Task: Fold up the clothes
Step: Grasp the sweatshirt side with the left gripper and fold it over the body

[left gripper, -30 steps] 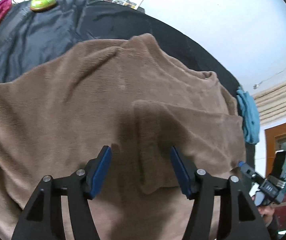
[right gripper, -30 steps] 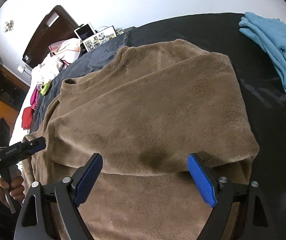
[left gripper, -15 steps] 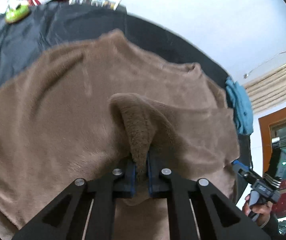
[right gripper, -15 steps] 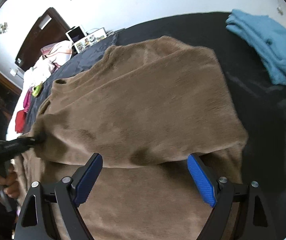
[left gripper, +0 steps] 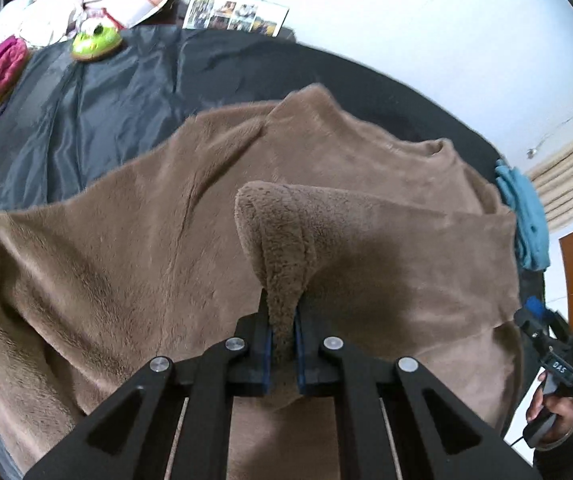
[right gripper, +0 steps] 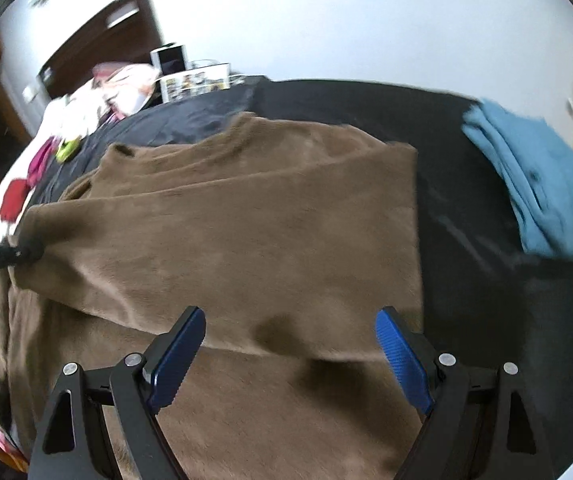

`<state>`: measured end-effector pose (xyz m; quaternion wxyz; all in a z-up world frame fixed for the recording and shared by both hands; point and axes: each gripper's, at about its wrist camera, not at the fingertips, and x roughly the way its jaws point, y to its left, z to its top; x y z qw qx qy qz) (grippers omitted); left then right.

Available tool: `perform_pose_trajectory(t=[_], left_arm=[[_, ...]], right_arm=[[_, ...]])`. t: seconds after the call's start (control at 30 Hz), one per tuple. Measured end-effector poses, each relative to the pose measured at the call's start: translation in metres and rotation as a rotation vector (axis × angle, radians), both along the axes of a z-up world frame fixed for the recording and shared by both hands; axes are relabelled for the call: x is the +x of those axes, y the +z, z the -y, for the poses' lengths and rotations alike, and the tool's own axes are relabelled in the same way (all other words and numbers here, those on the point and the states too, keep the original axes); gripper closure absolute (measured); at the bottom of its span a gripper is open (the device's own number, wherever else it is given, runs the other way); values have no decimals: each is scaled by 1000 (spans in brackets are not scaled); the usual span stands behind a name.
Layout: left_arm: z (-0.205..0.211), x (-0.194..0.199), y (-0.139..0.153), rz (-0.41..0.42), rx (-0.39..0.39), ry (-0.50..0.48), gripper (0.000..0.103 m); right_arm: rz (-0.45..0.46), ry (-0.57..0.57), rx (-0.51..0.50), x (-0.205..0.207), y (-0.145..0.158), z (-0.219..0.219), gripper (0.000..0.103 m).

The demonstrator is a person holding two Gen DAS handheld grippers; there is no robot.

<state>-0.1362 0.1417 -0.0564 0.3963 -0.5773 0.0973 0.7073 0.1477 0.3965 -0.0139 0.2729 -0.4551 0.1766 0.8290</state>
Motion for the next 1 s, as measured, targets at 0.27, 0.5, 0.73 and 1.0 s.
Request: perform_pose_trajectory(t=[0.27, 0.5, 0.73, 1.0], left_arm=[[-3, 2, -19, -11, -58, 7, 85], [-8, 13, -12, -45, -76, -3, 73], [-16, 39, 2, -102, -70, -56, 60], [-25, 64, -7, -150, -120, -105, 59]], right_arm=[[108, 7, 7, -18, -41, -19, 14], [156, 7, -10, -21, -50, -27, 13], [82, 20, -23, -29, -20, -9, 13], [143, 111, -41, -54, -43, 22, 12]])
